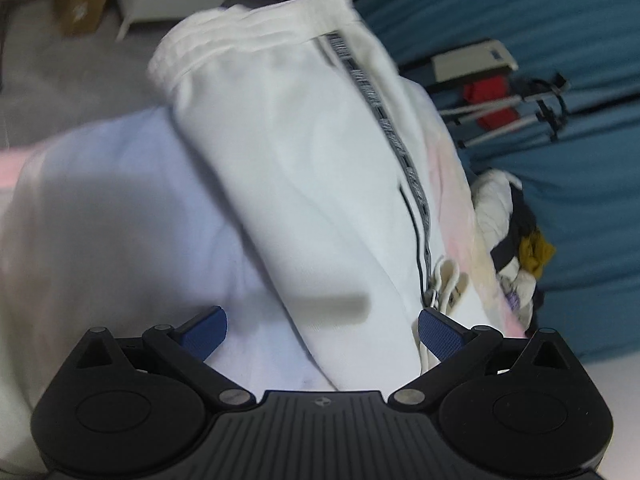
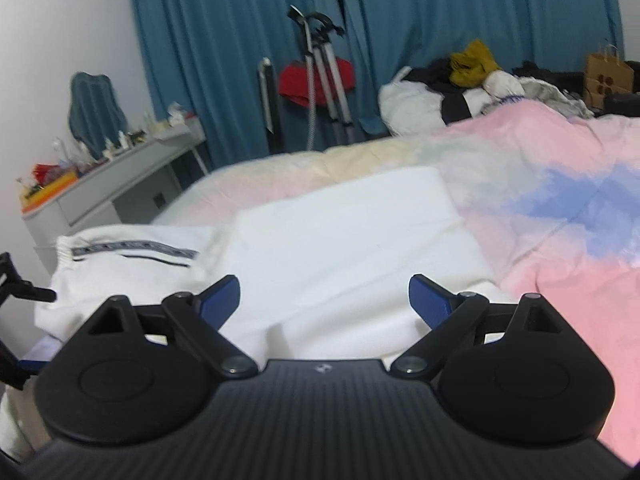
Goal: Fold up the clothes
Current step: 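Grasp the elastic waistband with the left gripper and lift it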
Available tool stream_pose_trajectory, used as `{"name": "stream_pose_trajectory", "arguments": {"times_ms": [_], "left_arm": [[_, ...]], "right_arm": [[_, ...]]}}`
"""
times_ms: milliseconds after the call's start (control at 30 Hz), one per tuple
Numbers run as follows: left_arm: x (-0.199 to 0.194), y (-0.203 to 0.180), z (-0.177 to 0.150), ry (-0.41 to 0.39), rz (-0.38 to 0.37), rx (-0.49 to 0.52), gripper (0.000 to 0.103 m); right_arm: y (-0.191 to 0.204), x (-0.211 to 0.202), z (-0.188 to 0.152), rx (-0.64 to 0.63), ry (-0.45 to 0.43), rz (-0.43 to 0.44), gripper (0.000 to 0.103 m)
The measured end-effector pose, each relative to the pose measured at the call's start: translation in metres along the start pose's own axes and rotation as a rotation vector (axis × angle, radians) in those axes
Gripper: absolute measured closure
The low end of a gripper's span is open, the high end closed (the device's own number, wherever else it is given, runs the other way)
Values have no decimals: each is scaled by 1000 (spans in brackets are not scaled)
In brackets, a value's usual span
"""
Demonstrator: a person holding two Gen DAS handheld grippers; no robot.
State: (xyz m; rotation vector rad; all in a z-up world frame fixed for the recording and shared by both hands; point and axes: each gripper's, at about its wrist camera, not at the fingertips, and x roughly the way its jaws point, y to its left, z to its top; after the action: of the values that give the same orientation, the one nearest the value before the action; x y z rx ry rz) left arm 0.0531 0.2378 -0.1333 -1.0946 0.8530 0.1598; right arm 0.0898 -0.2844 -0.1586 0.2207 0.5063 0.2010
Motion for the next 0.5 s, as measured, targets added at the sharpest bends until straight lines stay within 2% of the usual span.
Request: {"name": "stream_pose_trajectory", "arguments": {"times_ms": [133,267,367,433,500], "left_arm": [[15,11,17,-42,-55,-136,4],[27,9,38,-130,-32,-122,13],[33,7,53,-206,0,-99,34],[33,8,58,-248,15,-103,55],[35,8,61,-271,15,-101,67]], "right_arm": [[0,6,-3,1,17,-2,10],[5,9,-8,-35,24,-9,10],[5,11,-9,-57,18,-18,10],[4,15,-10,-69,18,-30,10],[3,19,-12,-80,23,-40,10]]}}
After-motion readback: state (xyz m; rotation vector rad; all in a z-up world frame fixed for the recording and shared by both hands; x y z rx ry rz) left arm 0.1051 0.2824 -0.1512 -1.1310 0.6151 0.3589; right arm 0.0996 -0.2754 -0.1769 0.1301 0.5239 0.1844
